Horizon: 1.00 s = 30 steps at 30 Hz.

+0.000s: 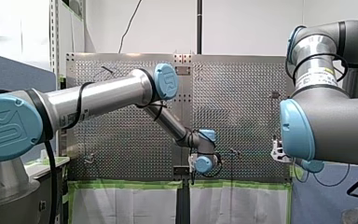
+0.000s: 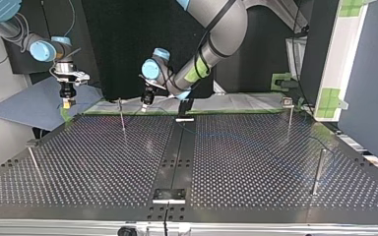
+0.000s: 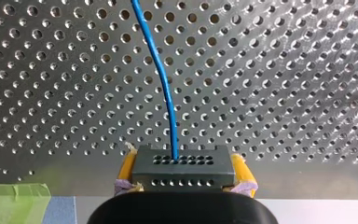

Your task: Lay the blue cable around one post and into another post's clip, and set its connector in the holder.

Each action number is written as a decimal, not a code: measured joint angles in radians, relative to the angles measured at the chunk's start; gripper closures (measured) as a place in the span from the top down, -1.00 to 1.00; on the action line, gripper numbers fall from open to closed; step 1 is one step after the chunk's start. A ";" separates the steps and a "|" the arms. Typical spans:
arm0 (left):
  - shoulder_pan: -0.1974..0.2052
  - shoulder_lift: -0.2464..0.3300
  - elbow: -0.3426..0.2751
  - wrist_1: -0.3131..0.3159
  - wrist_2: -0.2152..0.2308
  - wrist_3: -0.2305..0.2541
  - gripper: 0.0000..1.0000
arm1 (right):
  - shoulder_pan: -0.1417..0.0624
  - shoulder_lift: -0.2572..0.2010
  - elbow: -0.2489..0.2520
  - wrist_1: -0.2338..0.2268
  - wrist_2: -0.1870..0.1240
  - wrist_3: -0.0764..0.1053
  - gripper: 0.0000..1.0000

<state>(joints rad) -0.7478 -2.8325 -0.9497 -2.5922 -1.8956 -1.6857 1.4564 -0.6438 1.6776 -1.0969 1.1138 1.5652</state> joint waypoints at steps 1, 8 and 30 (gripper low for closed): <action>0.000 0.002 -0.002 -0.001 -0.001 0.003 0.96 | 0.001 0.000 0.000 0.000 0.000 0.000 -1.00; -0.005 0.041 -0.045 -0.002 -0.002 0.034 0.96 | 0.004 0.001 0.000 0.001 0.000 0.000 -1.00; -0.059 0.130 -0.228 0.000 0.022 0.096 0.96 | 0.010 0.002 0.000 0.014 0.002 0.001 -1.00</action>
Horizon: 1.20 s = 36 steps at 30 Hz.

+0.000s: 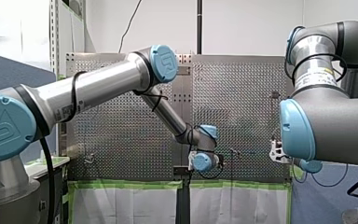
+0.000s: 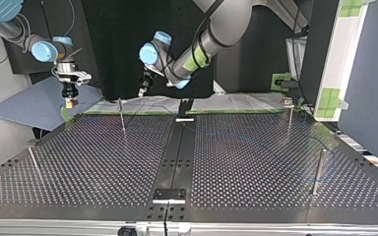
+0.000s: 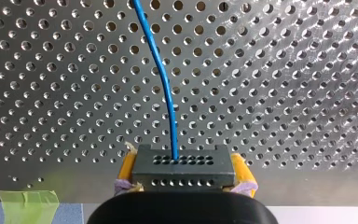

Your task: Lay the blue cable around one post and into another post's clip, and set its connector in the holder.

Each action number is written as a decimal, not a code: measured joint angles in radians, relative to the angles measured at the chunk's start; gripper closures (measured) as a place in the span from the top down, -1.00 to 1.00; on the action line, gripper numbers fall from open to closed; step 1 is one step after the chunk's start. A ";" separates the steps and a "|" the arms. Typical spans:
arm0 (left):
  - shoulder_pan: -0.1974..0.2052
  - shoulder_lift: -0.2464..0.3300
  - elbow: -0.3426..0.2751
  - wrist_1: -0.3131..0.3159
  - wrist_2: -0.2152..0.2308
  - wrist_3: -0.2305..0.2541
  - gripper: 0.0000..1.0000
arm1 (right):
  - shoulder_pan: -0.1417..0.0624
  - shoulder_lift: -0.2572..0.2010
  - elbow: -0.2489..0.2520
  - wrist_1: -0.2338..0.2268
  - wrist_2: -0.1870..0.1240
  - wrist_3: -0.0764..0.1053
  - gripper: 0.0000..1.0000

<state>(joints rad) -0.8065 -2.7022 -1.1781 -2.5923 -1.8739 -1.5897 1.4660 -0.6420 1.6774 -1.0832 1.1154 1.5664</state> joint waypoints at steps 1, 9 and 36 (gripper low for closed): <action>-0.003 0.003 -0.008 0.000 0.001 0.000 0.96 | 0.000 0.000 0.000 0.000 0.000 0.000 -1.00; -0.012 0.031 -0.035 0.003 0.019 0.000 0.96 | 0.001 0.000 0.000 0.000 -0.001 0.002 -1.00; -0.023 0.048 -0.026 0.000 0.014 0.001 0.96 | 0.010 0.000 -0.001 0.000 -0.003 -0.001 -1.00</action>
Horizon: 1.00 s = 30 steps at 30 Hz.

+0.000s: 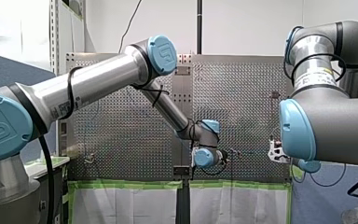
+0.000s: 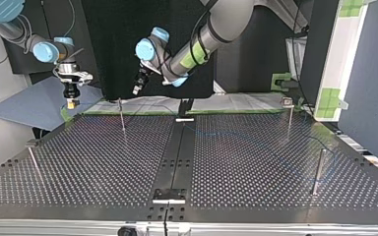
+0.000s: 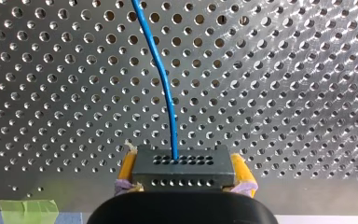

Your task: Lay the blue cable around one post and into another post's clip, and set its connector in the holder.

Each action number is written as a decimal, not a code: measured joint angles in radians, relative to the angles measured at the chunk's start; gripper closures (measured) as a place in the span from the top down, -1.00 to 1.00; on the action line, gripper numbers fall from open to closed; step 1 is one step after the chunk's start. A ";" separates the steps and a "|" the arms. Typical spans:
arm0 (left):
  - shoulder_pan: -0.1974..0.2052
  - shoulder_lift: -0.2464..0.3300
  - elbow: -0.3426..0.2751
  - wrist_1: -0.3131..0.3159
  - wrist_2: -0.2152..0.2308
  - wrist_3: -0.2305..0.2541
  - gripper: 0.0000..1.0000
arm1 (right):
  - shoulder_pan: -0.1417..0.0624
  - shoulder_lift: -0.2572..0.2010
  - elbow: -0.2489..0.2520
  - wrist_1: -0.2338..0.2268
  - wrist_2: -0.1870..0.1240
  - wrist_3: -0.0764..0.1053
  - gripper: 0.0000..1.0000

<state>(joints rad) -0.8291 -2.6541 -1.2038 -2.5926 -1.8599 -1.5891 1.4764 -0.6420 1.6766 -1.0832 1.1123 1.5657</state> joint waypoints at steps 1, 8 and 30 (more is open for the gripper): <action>0.000 0.000 0.000 0.000 0.000 0.000 0.96 | 0.000 0.000 0.000 0.000 0.000 0.000 -1.00; 0.001 0.000 0.000 0.000 0.000 0.000 0.96 | 0.001 0.000 0.000 0.000 0.000 -0.001 -1.00; -0.009 0.125 -0.123 0.104 -0.063 -0.009 0.96 | 0.003 0.000 -0.006 0.001 0.000 0.003 -1.00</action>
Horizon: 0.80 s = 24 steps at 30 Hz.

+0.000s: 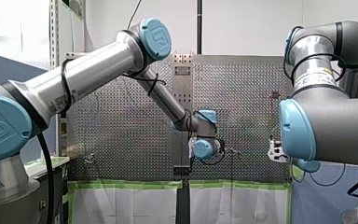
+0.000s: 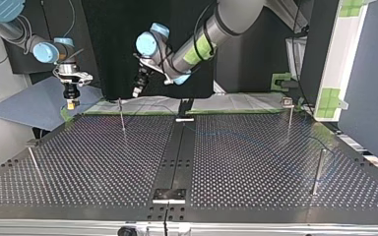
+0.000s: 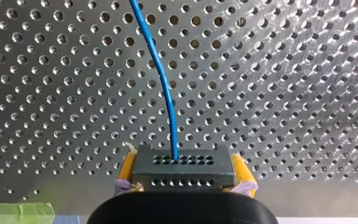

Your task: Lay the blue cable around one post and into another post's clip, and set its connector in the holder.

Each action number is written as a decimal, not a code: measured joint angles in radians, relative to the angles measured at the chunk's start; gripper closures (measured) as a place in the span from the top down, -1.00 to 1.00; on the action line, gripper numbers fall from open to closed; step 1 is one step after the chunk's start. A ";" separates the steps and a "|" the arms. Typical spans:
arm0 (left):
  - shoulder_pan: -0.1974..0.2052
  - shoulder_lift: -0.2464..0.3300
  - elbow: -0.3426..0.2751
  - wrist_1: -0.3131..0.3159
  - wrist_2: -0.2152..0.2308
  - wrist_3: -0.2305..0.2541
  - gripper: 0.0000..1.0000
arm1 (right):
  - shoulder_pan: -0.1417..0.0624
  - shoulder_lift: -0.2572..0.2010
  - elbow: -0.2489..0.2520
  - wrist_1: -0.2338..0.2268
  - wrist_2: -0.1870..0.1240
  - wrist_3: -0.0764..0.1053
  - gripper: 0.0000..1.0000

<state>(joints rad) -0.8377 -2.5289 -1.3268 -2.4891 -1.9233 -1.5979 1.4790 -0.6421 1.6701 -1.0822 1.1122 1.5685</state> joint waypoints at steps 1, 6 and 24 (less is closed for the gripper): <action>-0.001 0.008 -0.008 0.008 -0.002 -0.004 0.96 | 0.000 0.000 0.000 0.000 0.000 0.000 -1.00; -0.002 0.052 -0.051 0.052 -0.005 -0.039 0.96 | 0.001 0.000 -0.001 0.001 0.001 0.002 -1.00; 0.036 0.208 -0.208 0.104 -0.035 -0.135 0.96 | 0.011 0.000 -0.002 0.009 0.003 0.012 -1.00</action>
<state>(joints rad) -0.8021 -2.3205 -1.5349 -2.3846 -1.9586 -1.7330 1.4897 -0.6421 1.6684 -1.0733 1.1153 1.5803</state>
